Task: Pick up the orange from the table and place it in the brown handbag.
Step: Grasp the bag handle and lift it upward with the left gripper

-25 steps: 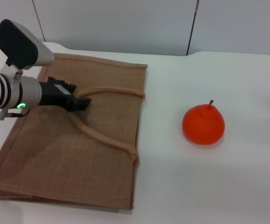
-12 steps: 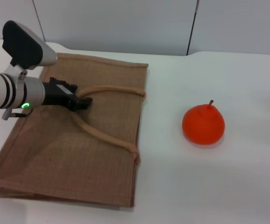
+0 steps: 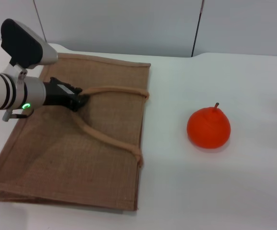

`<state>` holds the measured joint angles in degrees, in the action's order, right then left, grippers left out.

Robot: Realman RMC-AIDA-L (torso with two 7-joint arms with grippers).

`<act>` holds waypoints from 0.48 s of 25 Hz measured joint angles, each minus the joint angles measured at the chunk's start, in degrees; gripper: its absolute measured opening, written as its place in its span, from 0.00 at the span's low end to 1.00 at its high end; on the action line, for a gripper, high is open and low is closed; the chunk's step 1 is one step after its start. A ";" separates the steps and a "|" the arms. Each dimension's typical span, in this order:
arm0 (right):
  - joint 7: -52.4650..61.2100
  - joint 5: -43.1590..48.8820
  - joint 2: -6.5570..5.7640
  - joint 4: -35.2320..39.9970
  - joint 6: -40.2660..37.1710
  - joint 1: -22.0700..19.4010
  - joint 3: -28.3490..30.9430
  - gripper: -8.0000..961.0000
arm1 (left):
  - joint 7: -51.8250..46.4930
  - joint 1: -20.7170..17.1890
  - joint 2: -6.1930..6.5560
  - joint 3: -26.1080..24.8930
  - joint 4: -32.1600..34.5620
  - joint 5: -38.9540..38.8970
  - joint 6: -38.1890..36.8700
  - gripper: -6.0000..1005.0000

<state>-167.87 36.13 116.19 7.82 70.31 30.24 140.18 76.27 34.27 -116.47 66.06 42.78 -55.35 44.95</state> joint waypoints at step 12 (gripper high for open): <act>0.00 0.67 -0.09 0.00 0.01 0.09 -1.10 0.93 | -0.38 -0.60 0.04 0.30 6.32 0.25 2.33 0.15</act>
<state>-167.87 36.79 116.10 7.82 70.32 30.32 139.09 75.89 33.66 -116.43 66.36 49.10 -55.09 47.29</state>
